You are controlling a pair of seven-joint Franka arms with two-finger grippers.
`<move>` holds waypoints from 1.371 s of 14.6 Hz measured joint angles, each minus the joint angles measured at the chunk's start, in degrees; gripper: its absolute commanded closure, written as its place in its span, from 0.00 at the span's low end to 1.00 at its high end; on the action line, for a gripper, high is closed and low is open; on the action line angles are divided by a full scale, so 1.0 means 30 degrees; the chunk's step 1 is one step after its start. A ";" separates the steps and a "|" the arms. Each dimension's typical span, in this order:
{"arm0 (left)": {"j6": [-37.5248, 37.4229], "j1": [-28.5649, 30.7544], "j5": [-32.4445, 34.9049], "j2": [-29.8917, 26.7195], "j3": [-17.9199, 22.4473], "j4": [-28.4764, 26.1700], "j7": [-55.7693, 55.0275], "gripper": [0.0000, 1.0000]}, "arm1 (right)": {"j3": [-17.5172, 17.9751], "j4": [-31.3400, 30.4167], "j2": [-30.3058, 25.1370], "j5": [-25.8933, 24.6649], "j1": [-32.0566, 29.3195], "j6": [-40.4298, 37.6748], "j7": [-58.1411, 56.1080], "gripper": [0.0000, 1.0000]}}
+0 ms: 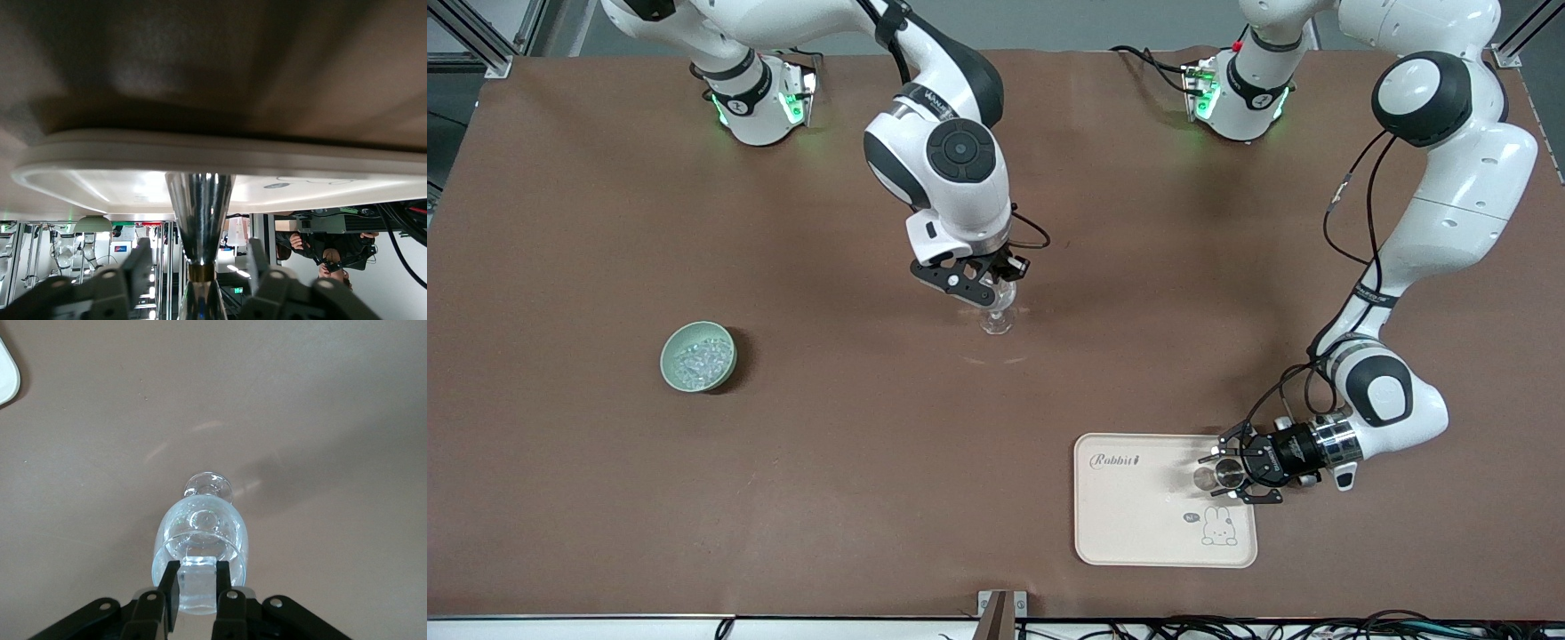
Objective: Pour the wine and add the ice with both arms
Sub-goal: 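Lower the jigger onto the tray while the right gripper holds ice above the glass, then open the right gripper over the glass while the left gripper withdraws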
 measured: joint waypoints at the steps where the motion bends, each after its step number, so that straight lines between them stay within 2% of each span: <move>1: -0.0008 0.0015 0.0012 0.0000 0.0002 -0.0007 0.0011 0.00 | 0.0005 0.0000 0.0003 0.0000 0.0000 0.0000 0.0000 0.54; 3: -0.0124 0.0206 0.0712 -0.0034 0.0011 -0.0074 0.0077 0.00 | 0.0014 0.0000 0.0012 0.0000 0.0001 0.0000 0.0000 0.41; 7: -0.2362 0.0997 0.4292 -0.0215 0.0012 -0.0126 0.0101 0.00 | 0.0025 0.0001 0.0021 0.0001 0.0005 0.0000 0.0001 0.26; 10: -0.3861 0.1632 0.7126 -0.0837 -0.0001 -0.0117 0.0117 0.00 | 0.0036 0.0038 0.0024 0.0000 0.0014 -0.0003 0.0002 0.00; 14: -0.5449 0.2085 1.2156 -0.2591 -0.0278 -0.0043 0.0171 0.00 | -0.0067 0.0747 -0.0576 -0.0272 -0.0304 -0.0203 -0.0148 0.00; 16: -0.6232 0.2040 1.3331 -0.3655 -0.0570 -0.0013 0.0171 0.00 | -0.0120 0.1083 -0.2006 -0.0391 -0.1170 -0.1303 -0.0959 0.00; 20: -0.8473 0.1991 1.5488 -0.6631 -0.0784 0.0433 0.0246 0.00 | -0.0294 0.1156 -0.5562 -0.0773 -0.4013 -0.5109 -0.4009 0.00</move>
